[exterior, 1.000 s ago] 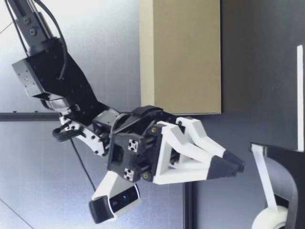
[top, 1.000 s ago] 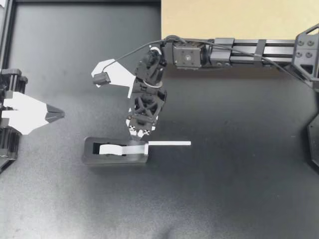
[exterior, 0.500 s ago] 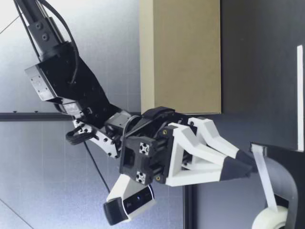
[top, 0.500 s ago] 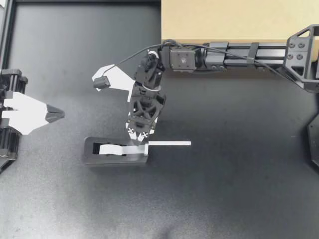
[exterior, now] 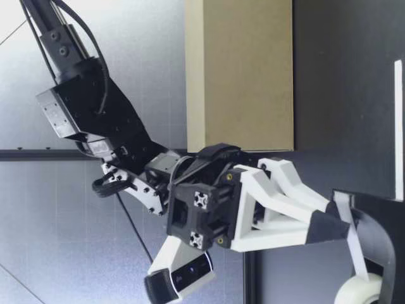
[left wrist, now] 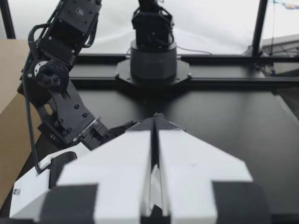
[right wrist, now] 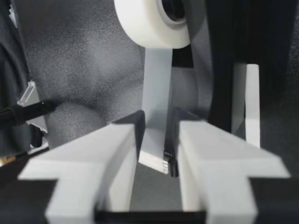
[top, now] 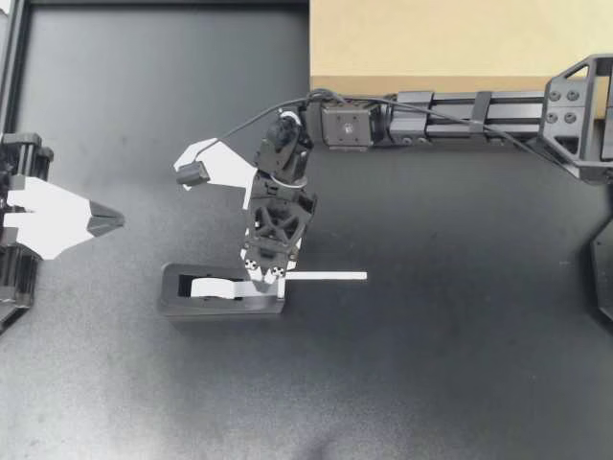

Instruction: Cut a small piece of tape from the tape dispenser then place it on the cardboard box's edge.

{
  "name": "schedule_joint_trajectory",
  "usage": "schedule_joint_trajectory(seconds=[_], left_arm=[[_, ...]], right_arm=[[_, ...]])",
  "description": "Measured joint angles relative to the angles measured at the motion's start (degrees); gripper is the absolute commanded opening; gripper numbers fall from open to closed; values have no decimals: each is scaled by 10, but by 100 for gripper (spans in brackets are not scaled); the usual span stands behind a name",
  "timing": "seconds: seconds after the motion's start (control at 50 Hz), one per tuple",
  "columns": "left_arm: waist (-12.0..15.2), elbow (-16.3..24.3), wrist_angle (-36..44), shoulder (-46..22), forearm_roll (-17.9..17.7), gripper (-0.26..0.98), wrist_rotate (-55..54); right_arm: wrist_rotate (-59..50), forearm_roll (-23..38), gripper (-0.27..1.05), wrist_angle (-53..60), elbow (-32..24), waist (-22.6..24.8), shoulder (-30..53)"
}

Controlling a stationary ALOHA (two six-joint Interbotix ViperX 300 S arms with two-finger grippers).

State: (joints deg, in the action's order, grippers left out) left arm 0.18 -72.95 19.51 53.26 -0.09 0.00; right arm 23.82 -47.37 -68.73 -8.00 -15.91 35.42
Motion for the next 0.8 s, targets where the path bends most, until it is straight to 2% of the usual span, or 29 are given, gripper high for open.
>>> schedule_joint_trajectory(seconds=[0.16, 0.3, 0.8], left_arm=[[1, -2, 0, 0, 0, -13, 0], [1, -4, 0, 0, 0, -13, 0], [1, -4, 0, 0, 0, -13, 1]], right_arm=[[0, 0, 1, 1, 1, 2, -1], [0, 0, -9, 1, 0, 2, 0], [0, 0, -10, 1, -16, 2, -12]])
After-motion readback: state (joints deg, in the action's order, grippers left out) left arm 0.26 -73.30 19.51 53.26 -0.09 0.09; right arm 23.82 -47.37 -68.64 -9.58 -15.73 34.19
